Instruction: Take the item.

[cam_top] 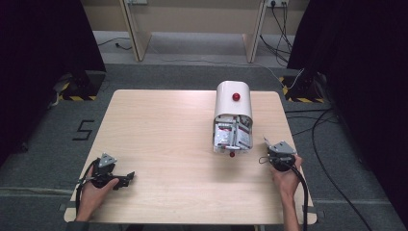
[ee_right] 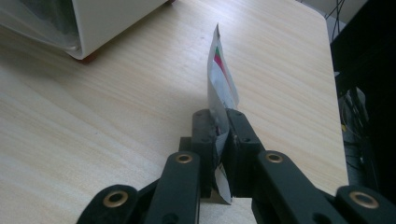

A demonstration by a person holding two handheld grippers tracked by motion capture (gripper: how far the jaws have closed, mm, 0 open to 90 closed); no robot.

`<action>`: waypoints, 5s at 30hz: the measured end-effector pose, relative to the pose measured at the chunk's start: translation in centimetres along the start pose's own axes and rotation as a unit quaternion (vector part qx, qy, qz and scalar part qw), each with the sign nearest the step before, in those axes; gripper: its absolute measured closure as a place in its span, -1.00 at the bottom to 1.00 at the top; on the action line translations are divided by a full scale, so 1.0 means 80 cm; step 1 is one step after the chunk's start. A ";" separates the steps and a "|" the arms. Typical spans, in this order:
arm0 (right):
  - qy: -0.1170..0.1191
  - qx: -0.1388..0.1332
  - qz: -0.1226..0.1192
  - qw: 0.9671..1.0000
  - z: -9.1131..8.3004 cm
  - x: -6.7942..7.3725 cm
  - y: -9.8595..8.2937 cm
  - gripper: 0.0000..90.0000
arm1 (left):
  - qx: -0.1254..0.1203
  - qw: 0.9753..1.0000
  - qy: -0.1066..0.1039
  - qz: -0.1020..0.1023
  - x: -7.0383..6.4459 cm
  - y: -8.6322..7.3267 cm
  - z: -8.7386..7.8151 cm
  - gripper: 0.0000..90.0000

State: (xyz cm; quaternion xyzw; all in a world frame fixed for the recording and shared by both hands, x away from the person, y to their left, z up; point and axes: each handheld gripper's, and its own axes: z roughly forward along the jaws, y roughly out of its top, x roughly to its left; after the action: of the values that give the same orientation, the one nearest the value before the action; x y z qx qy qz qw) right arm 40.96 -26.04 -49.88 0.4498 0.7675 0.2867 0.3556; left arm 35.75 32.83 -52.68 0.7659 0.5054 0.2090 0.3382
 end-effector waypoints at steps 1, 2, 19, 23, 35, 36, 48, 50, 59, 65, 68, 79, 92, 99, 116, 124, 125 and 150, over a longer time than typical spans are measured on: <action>0.001 0.000 0.000 1.000 0.001 0.000 0.000 0.85 | 0.000 1.000 0.000 0.000 0.000 0.000 0.000 -1.00; 0.002 0.000 0.002 1.000 0.001 0.000 0.000 0.84 | 0.000 1.000 0.000 0.000 0.000 0.000 0.000 -1.00; 0.040 -0.003 0.063 0.997 0.006 -0.002 -0.004 0.59 | 0.000 1.000 0.000 0.001 0.000 0.000 0.000 -1.00; 0.055 -0.004 0.071 0.996 0.009 -0.002 -0.004 0.49 | 0.000 1.000 0.000 0.000 0.000 0.000 0.000 -1.00; 0.078 -0.001 0.113 0.991 0.009 -0.004 -0.004 0.20 | 0.000 1.000 0.000 0.001 0.000 0.000 0.000 -1.00; 0.079 -0.001 0.116 0.990 0.009 -0.004 -0.004 0.18 | 0.000 1.000 0.000 0.001 0.000 0.000 0.000 -1.00; 0.091 -0.014 0.135 0.987 0.003 -0.008 -0.003 0.02 | 0.001 1.000 0.000 0.001 0.000 0.000 -0.001 -1.00; 0.093 -0.017 0.137 0.986 0.001 -0.009 -0.003 0.01 | 0.001 1.000 0.000 0.001 0.000 0.000 -0.001 -1.00; 0.094 -0.029 0.135 0.986 -0.011 -0.008 -0.001 -0.03 | 0.000 1.000 -0.001 0.001 0.000 0.000 -0.001 -1.00; 0.095 -0.036 0.130 0.986 -0.019 -0.004 0.000 -0.05 | 0.000 1.000 -0.001 0.001 0.000 0.000 -0.001 -1.00; 0.101 -0.036 0.137 0.985 -0.023 -0.002 -0.001 -0.07 | 0.001 1.000 -0.001 0.001 0.000 0.000 -0.001 -1.00; 0.102 -0.037 0.139 0.984 -0.039 0.009 -0.003 -0.21 | 0.001 1.000 -0.001 0.002 0.000 -0.001 -0.001 -1.00; 0.116 -0.044 0.136 0.983 -0.059 0.021 -0.008 -0.23 | 0.001 1.000 -0.001 0.002 0.000 -0.001 -0.001 -1.00; 0.124 -0.044 0.128 0.983 -0.061 0.026 -0.009 -0.24 | 0.001 1.000 -0.001 0.002 0.000 -0.001 -0.001 -1.00; 0.150 -0.033 0.105 0.983 -0.069 0.056 -0.011 -0.38 | 0.001 1.000 -0.001 0.002 0.000 -0.001 -0.001 -1.00; 0.150 -0.027 0.105 0.983 -0.072 0.064 -0.017 -0.40 | 0.001 1.000 -0.002 0.002 0.000 -0.001 -0.001 -1.00; 0.152 -0.026 0.104 0.983 -0.073 0.064 -0.019 -0.40 | 0.001 1.000 -0.002 0.002 0.000 -0.001 -0.001 -1.00; 0.166 -0.008 0.084 0.982 -0.090 0.087 -0.046 -0.42 | 0.001 1.000 -0.001 0.002 0.000 -0.001 -0.001 -1.00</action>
State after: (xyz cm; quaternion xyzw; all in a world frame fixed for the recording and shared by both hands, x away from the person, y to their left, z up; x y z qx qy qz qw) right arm 31.03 -22.29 -50.50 0.4558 0.7731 0.3927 0.2010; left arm 35.65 32.85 -52.67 0.7673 0.5037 0.2081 0.3380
